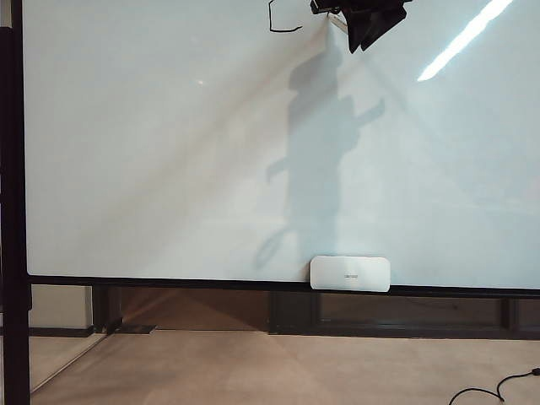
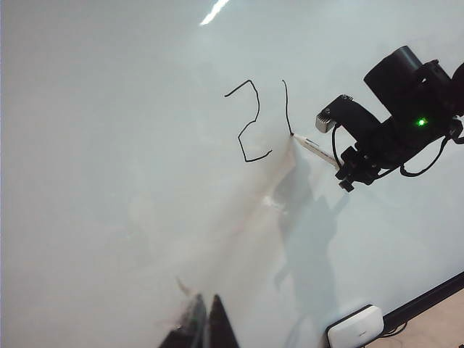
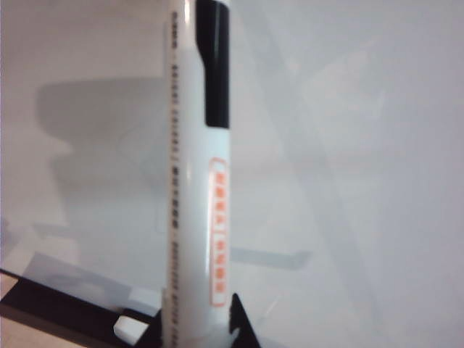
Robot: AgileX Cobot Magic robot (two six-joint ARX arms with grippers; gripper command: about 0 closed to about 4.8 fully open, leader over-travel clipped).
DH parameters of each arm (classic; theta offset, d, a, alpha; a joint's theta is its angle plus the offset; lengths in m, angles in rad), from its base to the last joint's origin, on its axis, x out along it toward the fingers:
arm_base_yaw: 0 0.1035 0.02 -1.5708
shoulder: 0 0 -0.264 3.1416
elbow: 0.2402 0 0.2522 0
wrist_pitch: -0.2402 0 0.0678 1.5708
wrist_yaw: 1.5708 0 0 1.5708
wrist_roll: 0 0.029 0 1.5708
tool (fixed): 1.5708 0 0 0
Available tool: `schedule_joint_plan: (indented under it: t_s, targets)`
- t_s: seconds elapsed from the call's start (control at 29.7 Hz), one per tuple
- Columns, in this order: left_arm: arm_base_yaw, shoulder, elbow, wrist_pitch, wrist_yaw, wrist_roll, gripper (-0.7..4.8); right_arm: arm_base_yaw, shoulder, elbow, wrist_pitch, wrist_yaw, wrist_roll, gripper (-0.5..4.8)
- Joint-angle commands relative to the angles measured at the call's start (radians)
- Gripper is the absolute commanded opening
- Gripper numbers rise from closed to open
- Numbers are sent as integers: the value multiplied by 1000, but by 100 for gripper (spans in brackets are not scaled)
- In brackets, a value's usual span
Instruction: Reach to the right to find the marker pen, pick it up, and write the number 20 on the whiteboard.
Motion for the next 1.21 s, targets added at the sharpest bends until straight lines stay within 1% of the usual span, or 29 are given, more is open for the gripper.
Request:
schedule_joint_plan:
  t_s: [0.03, 1.04, 1.21]
  targets:
    - [-1, 0, 4, 13, 3, -3, 13, -6, 6, 0, -19, 19, 14, -2]
    - [-1, -1, 4, 11, 3, -3, 12, -10, 24, 0, -38, 3, 21, -2]
    - [-1, -1, 4, 12, 3, -3, 13, -10, 24, 0, -39, 78, 21, -2]
